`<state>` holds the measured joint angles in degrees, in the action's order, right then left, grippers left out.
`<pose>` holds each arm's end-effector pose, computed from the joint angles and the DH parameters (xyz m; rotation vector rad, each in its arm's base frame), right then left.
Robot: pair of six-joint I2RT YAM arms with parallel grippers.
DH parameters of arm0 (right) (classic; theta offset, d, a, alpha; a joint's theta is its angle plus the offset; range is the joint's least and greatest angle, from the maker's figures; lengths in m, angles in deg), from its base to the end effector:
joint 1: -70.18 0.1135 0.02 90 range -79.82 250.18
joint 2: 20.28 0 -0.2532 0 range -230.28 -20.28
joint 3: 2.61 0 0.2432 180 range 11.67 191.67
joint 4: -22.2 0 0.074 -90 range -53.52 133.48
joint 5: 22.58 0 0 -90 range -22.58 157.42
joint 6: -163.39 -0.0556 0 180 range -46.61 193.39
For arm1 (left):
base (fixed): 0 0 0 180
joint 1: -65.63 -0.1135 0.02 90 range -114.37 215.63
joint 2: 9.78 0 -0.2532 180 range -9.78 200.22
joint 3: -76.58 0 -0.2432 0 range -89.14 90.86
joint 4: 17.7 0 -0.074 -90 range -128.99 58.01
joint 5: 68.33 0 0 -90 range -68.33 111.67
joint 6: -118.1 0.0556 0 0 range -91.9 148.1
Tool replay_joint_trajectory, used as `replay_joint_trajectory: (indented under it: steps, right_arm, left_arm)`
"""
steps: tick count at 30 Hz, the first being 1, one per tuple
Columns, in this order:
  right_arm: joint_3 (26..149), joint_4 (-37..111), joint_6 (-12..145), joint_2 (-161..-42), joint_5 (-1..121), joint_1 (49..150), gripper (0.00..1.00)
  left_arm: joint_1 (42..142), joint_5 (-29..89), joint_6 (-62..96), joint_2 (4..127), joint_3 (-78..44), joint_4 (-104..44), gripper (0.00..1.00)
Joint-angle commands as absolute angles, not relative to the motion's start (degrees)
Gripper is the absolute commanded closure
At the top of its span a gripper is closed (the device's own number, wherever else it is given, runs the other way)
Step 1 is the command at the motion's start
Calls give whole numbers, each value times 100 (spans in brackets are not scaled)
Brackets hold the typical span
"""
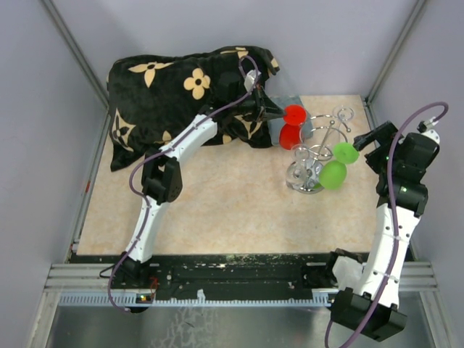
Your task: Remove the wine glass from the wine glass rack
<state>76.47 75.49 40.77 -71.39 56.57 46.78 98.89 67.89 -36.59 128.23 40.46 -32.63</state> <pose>0.1804 -0.0667 0.3696 0.8384 1.8338 0.2930 0.4472 -0.3413 0.2901 0.1586 2.1138 -1.8400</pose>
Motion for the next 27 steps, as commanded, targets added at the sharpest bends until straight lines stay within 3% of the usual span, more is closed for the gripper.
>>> replay_joint_trajectory:
  steps: [1,27]
  right_arm:
    - [7689,7367,4067,-6954,5640,4671,4]
    - [7702,7502,4055,-6792,5592,4671,3]
  left_arm:
    - [9924,6628,-3888,12361,4042,-3318,100]
    - [9912,6651,-3811,12625,4154,-3117,100]
